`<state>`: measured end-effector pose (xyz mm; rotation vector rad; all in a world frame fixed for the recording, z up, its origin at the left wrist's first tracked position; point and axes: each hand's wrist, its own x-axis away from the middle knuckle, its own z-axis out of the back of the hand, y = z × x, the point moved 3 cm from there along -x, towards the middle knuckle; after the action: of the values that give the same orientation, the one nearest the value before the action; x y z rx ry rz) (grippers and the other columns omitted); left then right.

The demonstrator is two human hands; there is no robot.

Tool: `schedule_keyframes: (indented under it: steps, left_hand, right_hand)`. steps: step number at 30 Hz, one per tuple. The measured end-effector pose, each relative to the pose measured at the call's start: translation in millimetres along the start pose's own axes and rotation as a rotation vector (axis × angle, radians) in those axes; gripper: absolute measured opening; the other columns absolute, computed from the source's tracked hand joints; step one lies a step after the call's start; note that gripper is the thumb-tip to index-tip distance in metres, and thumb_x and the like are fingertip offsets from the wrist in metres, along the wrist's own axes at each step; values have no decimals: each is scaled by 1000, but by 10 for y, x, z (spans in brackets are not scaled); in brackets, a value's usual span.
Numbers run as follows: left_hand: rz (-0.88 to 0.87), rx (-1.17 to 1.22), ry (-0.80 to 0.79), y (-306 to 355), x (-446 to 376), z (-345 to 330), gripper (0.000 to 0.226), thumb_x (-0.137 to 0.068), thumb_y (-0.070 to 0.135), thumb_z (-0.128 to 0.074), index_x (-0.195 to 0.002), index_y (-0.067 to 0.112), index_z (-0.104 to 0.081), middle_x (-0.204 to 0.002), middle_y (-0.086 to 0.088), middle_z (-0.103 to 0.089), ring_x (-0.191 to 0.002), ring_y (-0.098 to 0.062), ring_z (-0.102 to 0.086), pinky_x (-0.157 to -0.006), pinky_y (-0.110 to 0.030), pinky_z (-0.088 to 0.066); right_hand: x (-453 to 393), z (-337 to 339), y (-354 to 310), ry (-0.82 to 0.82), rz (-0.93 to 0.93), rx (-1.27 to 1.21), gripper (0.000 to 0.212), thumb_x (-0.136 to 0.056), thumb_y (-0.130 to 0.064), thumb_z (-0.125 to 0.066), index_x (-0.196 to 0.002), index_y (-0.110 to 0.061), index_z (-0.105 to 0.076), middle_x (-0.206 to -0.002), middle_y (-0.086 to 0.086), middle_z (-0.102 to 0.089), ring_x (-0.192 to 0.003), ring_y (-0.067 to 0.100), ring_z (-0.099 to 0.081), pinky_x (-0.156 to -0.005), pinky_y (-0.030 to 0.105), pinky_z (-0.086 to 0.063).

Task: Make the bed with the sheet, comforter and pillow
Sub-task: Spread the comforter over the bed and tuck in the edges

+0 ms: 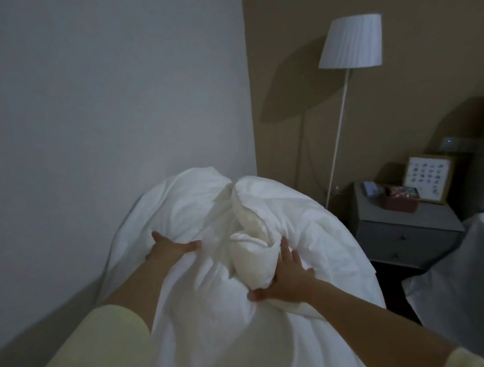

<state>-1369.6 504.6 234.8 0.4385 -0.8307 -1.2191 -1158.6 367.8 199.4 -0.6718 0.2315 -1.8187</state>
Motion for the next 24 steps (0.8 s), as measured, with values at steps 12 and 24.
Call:
schedule_keyframes:
  steps: [12,24]
  left_hand:
    - [-556,244,-422,1141,634,-419,25,-94,11,-54,-71,3,-58,-68,-10,-52,-66,-20,-50,-64,-24,-39]
    - [-922,-184,-526,1353,1792,-981,52,-82,28,-70,-128,13,-48,-122,-3,-53,-114,-17,-50,-98,-27,-39]
  right_hand:
    - [133,109,-466,142,198,-699,68,-70,-34,-80,-125,-37,-40,-114,-30,-51,-101,-21,-50,-91,3,-43]
    - [805,810,689,798,-236,-1095,28,-81,-20,-65,-108,-22,-61,-100,3,-62,-95,21,-58,-93,39,-50]
